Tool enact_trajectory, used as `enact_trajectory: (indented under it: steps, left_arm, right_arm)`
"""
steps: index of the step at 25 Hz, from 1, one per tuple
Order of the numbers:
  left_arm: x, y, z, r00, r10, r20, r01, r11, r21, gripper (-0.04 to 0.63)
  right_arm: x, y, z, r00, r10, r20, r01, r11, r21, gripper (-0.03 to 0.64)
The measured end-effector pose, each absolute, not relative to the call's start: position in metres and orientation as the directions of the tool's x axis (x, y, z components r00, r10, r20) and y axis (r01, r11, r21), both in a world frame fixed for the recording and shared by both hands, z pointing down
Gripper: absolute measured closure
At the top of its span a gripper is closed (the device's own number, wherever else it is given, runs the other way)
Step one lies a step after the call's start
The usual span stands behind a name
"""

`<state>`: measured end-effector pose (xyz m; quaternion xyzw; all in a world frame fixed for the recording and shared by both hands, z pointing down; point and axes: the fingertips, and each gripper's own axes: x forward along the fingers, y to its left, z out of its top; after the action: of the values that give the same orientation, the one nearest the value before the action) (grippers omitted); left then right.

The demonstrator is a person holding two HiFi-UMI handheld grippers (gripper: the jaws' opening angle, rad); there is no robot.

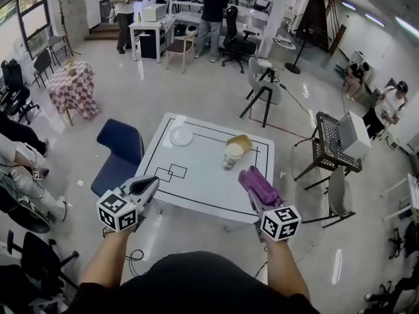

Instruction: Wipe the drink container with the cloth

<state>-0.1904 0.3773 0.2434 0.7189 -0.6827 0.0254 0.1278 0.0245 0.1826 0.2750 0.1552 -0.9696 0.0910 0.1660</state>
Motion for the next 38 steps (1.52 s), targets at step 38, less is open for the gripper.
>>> enact_trajectory:
  steps: [38]
  left_arm:
    - [-0.251,0.143,0.3,0.119,-0.939,0.322,-0.986,-0.072,0.153,0.575]
  right_arm:
    - [-0.056,-0.041,0.365,-0.878,-0.235,0.417,-0.346,0.914,-0.213,0.535]
